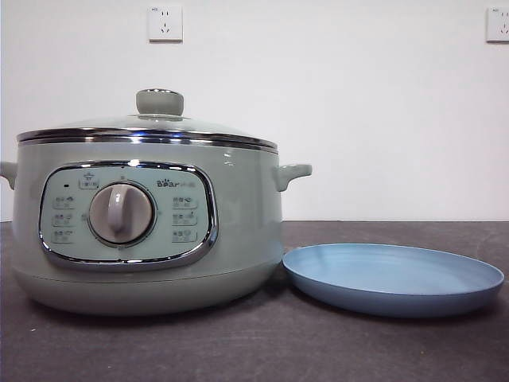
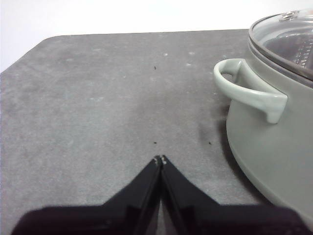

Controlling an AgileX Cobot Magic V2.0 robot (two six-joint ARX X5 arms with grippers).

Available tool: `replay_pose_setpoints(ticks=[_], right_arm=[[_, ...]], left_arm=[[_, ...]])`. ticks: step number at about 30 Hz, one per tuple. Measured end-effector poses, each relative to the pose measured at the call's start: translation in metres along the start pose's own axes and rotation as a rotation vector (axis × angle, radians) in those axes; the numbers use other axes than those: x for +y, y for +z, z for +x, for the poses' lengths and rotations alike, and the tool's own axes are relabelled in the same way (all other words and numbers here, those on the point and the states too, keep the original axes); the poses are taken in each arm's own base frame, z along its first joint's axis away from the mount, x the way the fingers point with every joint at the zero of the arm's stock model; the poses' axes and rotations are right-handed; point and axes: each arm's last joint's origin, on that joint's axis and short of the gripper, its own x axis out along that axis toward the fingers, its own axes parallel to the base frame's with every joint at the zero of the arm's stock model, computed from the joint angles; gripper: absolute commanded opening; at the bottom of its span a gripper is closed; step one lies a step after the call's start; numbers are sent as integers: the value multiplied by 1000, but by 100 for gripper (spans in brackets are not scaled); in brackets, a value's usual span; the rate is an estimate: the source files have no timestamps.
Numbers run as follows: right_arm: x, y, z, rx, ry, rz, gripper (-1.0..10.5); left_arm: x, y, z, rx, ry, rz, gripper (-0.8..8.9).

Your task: Take the pumpkin out from the steamer,put the pumpkin in the blue plate,close the lid

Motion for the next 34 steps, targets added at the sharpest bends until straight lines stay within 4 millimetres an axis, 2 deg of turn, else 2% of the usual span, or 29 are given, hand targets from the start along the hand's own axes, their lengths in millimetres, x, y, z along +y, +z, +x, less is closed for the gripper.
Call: replay_pose_setpoints(ticks=[3,8,11,20,26,34], right_arm=[[0,0,0,0,3,72,1],[0,0,0,0,3,374,1],[0,0,0,-1,-1,511,1],[2,2,-2,39,48,590,-10],[2,26,-11,52,45,585,-10],[1,71,-20,59,44,543,-9]], left_arm=[[-2,0,0,4,-59,-88,-3],[-8,1,-1,44,-271,-372,-3],[-9,2,-1,55,-302,-453,-3],[-9,7,-2,22,-321,-496,-8],[-8,41,-15,-53,-334,-489,-8],[-8,84,-22,-18,-320,-405,-8]])
